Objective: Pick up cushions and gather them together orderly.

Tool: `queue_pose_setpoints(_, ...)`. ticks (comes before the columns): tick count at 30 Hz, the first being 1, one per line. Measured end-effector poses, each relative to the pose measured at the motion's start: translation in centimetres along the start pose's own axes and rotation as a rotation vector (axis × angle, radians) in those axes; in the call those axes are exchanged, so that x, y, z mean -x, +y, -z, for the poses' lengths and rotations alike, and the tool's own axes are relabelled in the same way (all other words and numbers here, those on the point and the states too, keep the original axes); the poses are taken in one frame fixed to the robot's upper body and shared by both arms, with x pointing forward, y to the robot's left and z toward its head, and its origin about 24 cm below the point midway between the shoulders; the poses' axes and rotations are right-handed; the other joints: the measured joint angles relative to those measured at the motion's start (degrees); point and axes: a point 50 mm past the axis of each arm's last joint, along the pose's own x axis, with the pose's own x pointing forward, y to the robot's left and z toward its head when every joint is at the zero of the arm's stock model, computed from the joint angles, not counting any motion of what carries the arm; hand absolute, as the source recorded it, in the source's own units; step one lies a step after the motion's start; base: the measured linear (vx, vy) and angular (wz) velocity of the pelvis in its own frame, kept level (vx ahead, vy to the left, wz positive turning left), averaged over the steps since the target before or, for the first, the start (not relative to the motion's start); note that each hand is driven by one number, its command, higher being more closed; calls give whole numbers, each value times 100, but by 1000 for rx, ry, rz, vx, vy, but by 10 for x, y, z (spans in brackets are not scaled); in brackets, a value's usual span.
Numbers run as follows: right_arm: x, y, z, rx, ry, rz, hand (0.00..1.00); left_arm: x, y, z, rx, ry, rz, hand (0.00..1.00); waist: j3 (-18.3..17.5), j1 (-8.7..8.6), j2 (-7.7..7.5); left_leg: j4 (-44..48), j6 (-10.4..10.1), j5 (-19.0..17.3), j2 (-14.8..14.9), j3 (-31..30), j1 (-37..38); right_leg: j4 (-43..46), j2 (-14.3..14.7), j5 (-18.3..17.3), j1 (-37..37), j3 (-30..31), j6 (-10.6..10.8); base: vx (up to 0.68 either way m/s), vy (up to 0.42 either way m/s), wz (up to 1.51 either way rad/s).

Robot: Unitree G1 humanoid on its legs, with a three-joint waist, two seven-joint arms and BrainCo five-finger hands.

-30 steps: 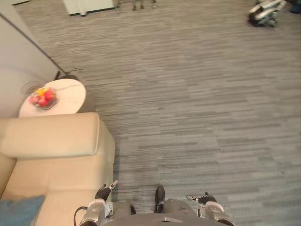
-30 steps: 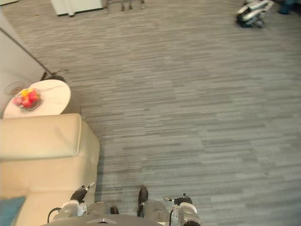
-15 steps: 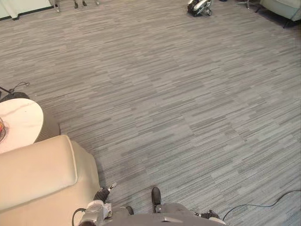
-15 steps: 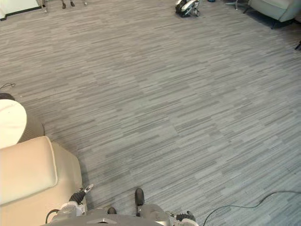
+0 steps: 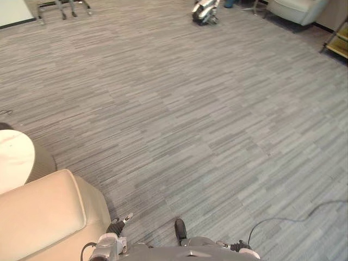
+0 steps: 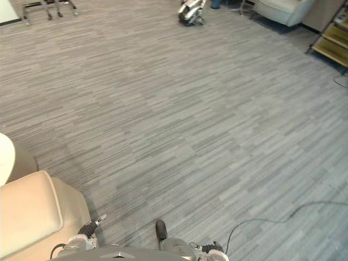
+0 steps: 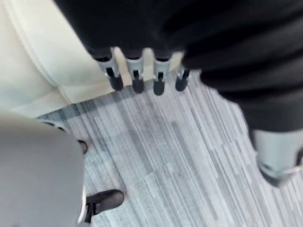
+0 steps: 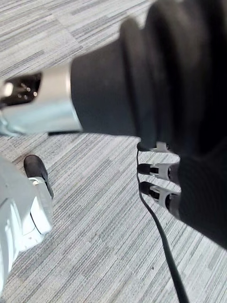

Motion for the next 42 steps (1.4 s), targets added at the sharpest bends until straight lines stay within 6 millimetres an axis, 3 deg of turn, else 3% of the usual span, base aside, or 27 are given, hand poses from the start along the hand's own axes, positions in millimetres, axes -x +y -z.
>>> queue_pose_setpoints(2,-2,-2,-10,5,-24,5,0,-1,1,-6,-1,-21,-2,0,26,65,30,-1,-7,4,153,429,-20,678,-333,-353,-327,-1423,-11,-114,-30,-110)
queue_pose_setpoints(5,-2,1,-15,24,-43,-7,0,0,8,-1,-9,-7,-18,0,29,80,-33,-15,-94,53,224,948,66,1265,-829,-735,-348,-2938,12,70,-119,-102)
queue_pose_setpoints(6,-2,2,-14,25,-40,-7,0,0,9,-2,-13,-10,-22,0,47,65,-106,-23,-159,88,218,973,71,1322,-945,-575,-366,-3173,6,107,-185,-82)
queue_pose_setpoints(11,-3,-1,-18,-25,-48,4,0,-1,-2,-8,-39,-22,11,0,226,-84,-22,-81,-332,176,326,672,67,1487,-786,-850,-462,-3062,-17,25,-203,-23)
queue_pose_setpoints(14,-3,-1,-17,-74,-37,8,0,-2,-5,-15,-43,-41,21,0,221,-159,-3,118,-625,37,534,485,-3,1850,-754,-1228,-566,-3187,-85,18,-163,28)
queue_pose_setpoints(17,-2,1,-18,-89,-43,5,0,-3,-4,-21,-25,-62,19,0,322,-31,-121,1727,-693,-161,933,474,-733,1928,-670,-1351,-637,-3065,-131,3,-145,-27)
queue_pose_setpoints(18,-3,0,-19,-98,-47,13,0,-2,-8,-30,-14,-99,26,0,449,42,-15,3115,-604,-270,1210,245,-1263,1918,-522,-1436,-465,-2851,-209,57,-117,-56)
queue_pose_setpoints(21,-3,-3,-19,-114,-46,23,0,-1,-12,-31,-3,-105,35,0,511,40,43,3458,-603,-350,1191,89,-1541,1909,-460,-1487,-307,-2696,-196,78,-26,-44)
queue_pose_setpoints(24,-3,-4,-20,-129,-47,29,0,0,-13,-36,34,-132,39,0,530,144,60,2693,-548,-356,880,-44,-2008,1810,-459,-1523,-142,-2311,-131,135,24,-57)
queue_pose_setpoints(27,-3,-5,-18,-128,-43,35,0,0,-12,-37,66,-133,31,0,533,236,58,990,-628,241,522,-463,-2152,1619,-458,-1534,47,-2027,-14,236,76,-58)
queue_pose_setpoints(28,-3,-5,-18,-125,-42,37,0,0,-12,-36,81,-134,28,0,531,305,57,503,-661,746,426,-670,-2130,1448,-420,-1525,181,-1812,83,352,128,-74)
queue_pose_setpoints(30,-3,-3,-21,-124,-54,30,0,0,-11,-36,91,-135,23,0,503,376,44,360,-589,1251,356,-816,-2119,1236,-373,-1483,252,-1469,231,387,170,-77)
queue_pose_setpoints(31,-3,-3,-22,-124,-57,30,0,0,-9,-36,98,-135,19,0,497,381,22,376,-489,1339,323,-820,-2119,1194,-384,-1477,259,-1349,284,307,154,-66)
queue_pose_setpoints(32,-2,3,-23,-127,-58,17,0,-1,-6,-37,113,-140,9,0,478,380,-20,587,-242,1256,247,-769,-2155,1170,-454,-1453,278,-1156,380,342,158,-56)
queue_pose_setpoints(33,-1,7,-23,-126,-58,6,0,-1,-3,-39,120,-146,2,0,471,385,-84,864,-133,1093,220,-737,-2214,1165,-522,-1459,281,-1045,388,457,211,-63)
queue_pose_setpoints(34,0,13,-22,-124,-57,-12,0,-1,0,-41,132,-155,-9,0,461,399,-177,1407,-90,790,189,-607,-2283,1130,-650,-1494,400,-883,450,578,287,-58)
queue_pose_setpoints(36,2,16,-20,-141,-55,-21,0,-1,1,-39,136,-149,-13,0,447,435,-195,1773,-59,473,111,-560,-2121,1574,-813,-1603,419,-424,624,461,275,-58)
queue_pose_setpoints(37,2,17,-20,-152,-58,-25,0,-1,2,-32,128,-126,-17,0,379,412,-162,1739,39,180,52,-540,-1871,2427,-893,-1726,127,-192,811,394,272,-53)
queue_pose_setpoints(38,2,17,-24,-154,-74,-30,0,-1,4,-25,115,-103,-19,0,274,352,-144,1681,138,-202,25,-490,-1684,3530,-993,-1791,-317,-184,897,391,259,-40)
queue_pose_setpoints(39,2,18,-26,-155,-82,-38,0,0,6,-24,108,-99,-22,0,265,339,-200,1628,169,-350,-42,-454,-1551,4120,-1113,-1779,-548,-205,902,388,204,-12)
queue_pose_setpoints(40,3,19,-29,-158,-97,-43,0,-1,11,-25,84,-103,-30,0,284,300,-363,1544,248,-510,-226,-431,-1267,5093,-1425,-1530,-888,-341,840,312,118,3)
queue_pose_setpoints(42,2,16,-30,-156,-102,-38,0,0,13,-20,81,-88,-38,0,307,254,-358,1376,292,-752,-280,-449,-699,6137,-1715,-1504,-1147,-757,572,457,82,-8)
